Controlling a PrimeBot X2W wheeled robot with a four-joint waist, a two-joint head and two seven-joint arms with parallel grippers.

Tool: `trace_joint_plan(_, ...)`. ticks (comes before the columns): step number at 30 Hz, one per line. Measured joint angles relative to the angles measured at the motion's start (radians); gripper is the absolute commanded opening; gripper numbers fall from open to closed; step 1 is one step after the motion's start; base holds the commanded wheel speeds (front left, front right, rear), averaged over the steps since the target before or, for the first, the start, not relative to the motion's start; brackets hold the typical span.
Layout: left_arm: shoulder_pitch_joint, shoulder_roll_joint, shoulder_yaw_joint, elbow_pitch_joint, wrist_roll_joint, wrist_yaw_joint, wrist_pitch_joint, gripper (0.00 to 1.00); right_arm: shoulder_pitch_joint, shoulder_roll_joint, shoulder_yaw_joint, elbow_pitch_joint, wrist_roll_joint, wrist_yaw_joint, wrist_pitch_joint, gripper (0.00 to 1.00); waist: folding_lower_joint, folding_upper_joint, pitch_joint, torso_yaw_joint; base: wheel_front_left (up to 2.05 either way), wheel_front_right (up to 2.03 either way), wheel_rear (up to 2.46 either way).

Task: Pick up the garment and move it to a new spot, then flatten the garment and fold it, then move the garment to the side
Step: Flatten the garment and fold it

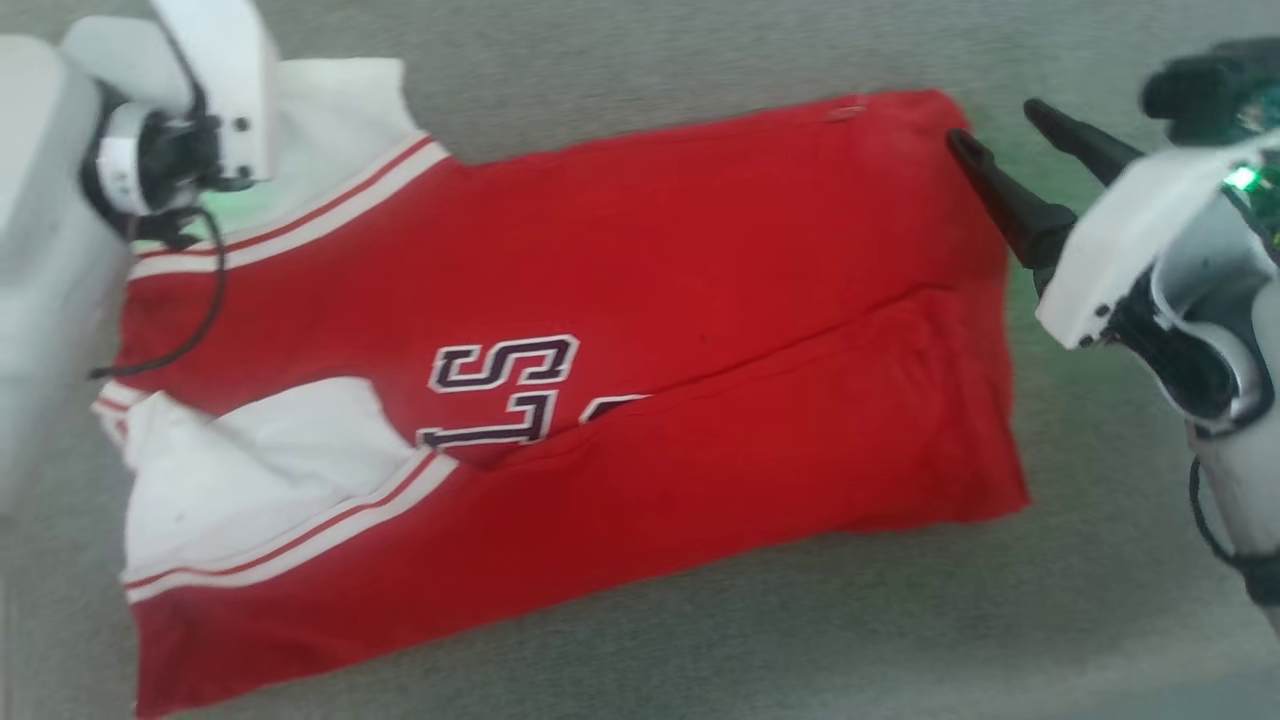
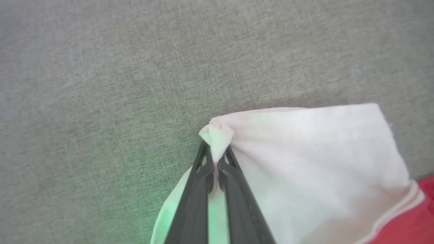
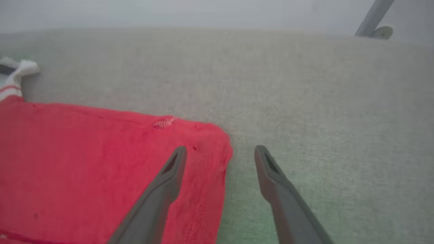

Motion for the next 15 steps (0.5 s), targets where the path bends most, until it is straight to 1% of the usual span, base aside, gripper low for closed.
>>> trace_joint_plan(3, -0.017, -0.036, -0.009, 0.021, 0.005, -0.014, -0.019, 0.00, -0.059, -0.006, 0.047, 0.078, -0.001, 0.000, 0.078, 1.00, 0.0000, 0.0000, 0.005, 0.033, 0.00, 0.00, 0.00)
trace_joint_plan(7, -0.035, -0.077, -0.014, 0.057, 0.005, -0.031, -0.043, 0.00, -0.132, 0.002, 0.093, 0.179, 0.029, 0.000, 0.178, 1.00, 0.0000, 0.0000, 0.010, 0.068, 0.00, 0.00, 0.00)
trace_joint_plan(8, -0.039, -0.086, -0.016, 0.067, 0.005, -0.036, -0.051, 0.00, -0.155, -0.001, 0.109, 0.204, 0.030, 0.000, 0.211, 1.00, 0.0000, 0.0000, 0.011, 0.075, 0.00, 0.00, 0.00)
trace_joint_plan(9, -0.039, -0.086, -0.016, 0.067, 0.005, -0.036, -0.051, 0.00, -0.155, -0.001, 0.109, 0.204, 0.030, 0.000, 0.211, 1.00, 0.0000, 0.0000, 0.011, 0.075, 0.00, 0.00, 0.00)
trace_joint_plan(12, -0.046, -0.107, -0.018, 0.095, 0.006, -0.048, -0.074, 0.00, -0.210, -0.002, 0.150, 0.258, 0.058, 0.000, 0.302, 0.99, 0.0000, 0.0000, 0.012, 0.090, 0.00, 0.00, 0.00)
trace_joint_plan(13, -0.048, -0.114, -0.019, 0.105, 0.006, -0.051, -0.082, 0.00, -0.225, -0.006, 0.166, 0.270, 0.064, 0.000, 0.327, 0.32, 0.0000, 0.0000, 0.012, 0.095, 0.00, 0.00, 0.00)
trace_joint_plan(14, -0.050, -0.119, -0.018, 0.113, 0.005, -0.057, -0.091, 0.00, -0.241, -0.012, 0.186, 0.277, 0.068, 0.000, 0.350, 0.00, 0.0000, 0.0001, 0.011, 0.099, 0.00, 0.00, 0.00)
trace_joint_plan(15, -0.054, -0.123, -0.018, 0.120, 0.005, -0.064, -0.103, 0.00, -0.252, -0.019, 0.197, 0.284, 0.076, 0.000, 0.364, 0.00, 0.0000, 0.0000, 0.009, 0.103, 0.00, 0.00, 0.00)
